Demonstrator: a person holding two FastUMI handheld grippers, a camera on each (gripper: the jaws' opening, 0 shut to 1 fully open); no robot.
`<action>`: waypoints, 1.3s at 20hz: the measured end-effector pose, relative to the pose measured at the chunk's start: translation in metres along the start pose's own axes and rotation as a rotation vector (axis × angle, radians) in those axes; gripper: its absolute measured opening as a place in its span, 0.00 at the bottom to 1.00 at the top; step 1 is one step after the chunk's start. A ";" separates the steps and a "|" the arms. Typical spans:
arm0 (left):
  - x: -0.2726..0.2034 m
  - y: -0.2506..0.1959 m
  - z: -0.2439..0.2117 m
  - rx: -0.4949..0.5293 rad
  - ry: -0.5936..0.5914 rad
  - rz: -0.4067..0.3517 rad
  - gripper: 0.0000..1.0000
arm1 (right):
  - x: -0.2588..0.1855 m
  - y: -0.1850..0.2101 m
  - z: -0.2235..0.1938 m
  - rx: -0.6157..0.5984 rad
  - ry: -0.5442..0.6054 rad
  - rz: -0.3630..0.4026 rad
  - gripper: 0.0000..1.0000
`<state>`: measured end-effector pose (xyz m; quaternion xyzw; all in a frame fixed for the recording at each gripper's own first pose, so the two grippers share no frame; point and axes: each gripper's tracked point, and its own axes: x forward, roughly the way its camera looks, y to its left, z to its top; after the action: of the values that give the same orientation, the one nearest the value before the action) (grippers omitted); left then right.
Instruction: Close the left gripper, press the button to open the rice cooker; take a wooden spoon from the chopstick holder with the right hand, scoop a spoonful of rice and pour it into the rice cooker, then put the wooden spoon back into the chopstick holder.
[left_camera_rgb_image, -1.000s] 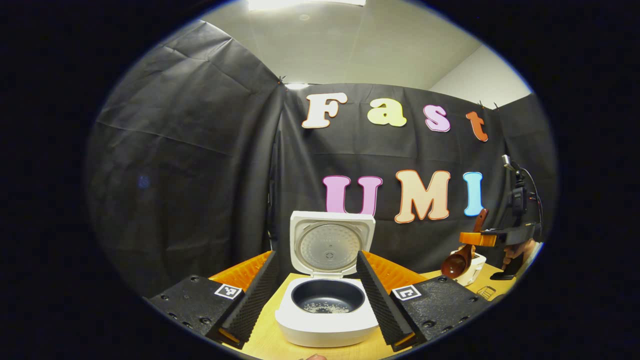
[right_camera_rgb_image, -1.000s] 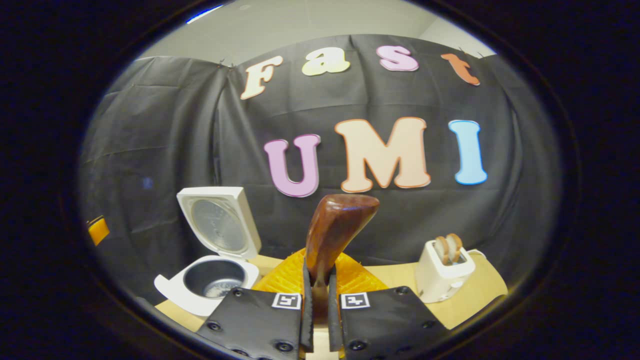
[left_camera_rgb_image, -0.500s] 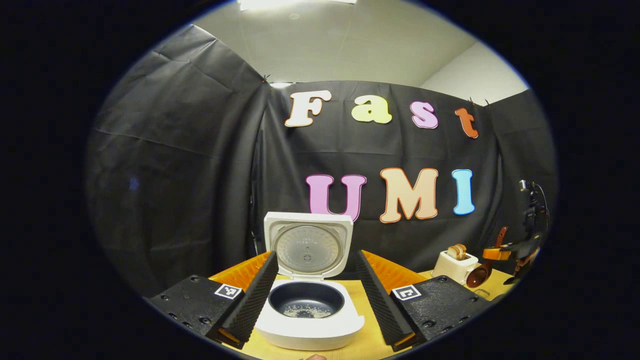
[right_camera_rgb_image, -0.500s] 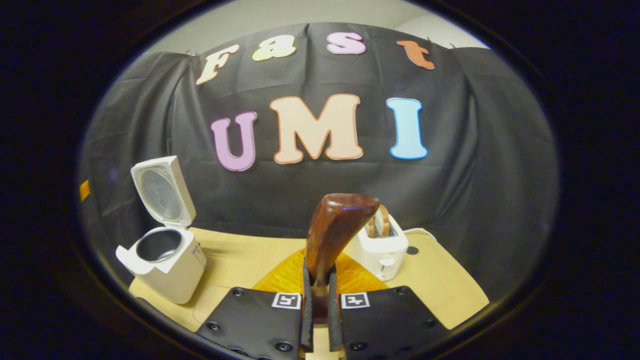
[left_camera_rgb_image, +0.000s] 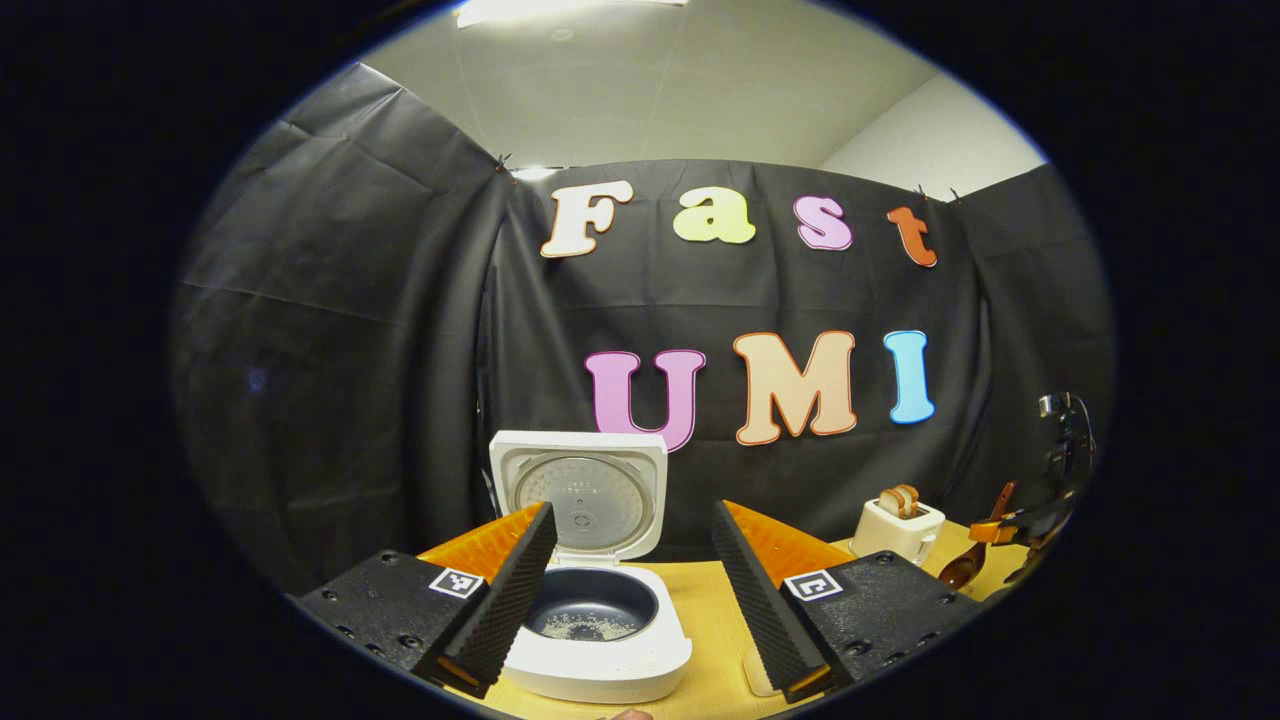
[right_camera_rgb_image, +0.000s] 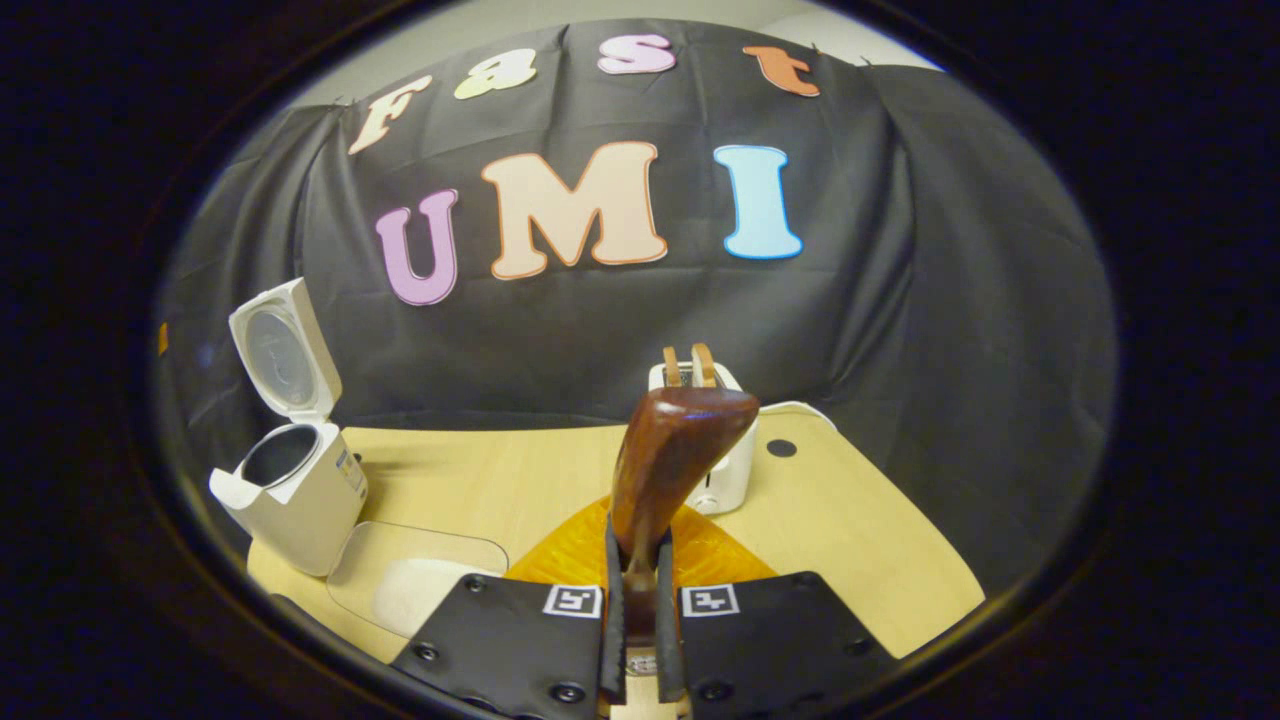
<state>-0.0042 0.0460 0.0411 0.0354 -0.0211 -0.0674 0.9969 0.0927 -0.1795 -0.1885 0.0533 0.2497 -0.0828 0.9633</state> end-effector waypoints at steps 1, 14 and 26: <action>0.000 -0.004 0.000 0.002 0.003 -0.001 0.89 | 0.001 -0.003 -0.006 0.012 0.010 -0.001 0.16; 0.000 -0.016 0.003 0.026 0.006 0.023 0.89 | 0.024 -0.022 -0.087 0.141 0.160 -0.021 0.14; 0.018 -0.007 0.002 0.007 0.018 0.031 0.90 | -0.001 -0.033 -0.083 0.092 0.138 -0.039 0.62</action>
<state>0.0127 0.0362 0.0435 0.0391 -0.0126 -0.0517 0.9978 0.0466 -0.1997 -0.2628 0.0982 0.3126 -0.1089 0.9385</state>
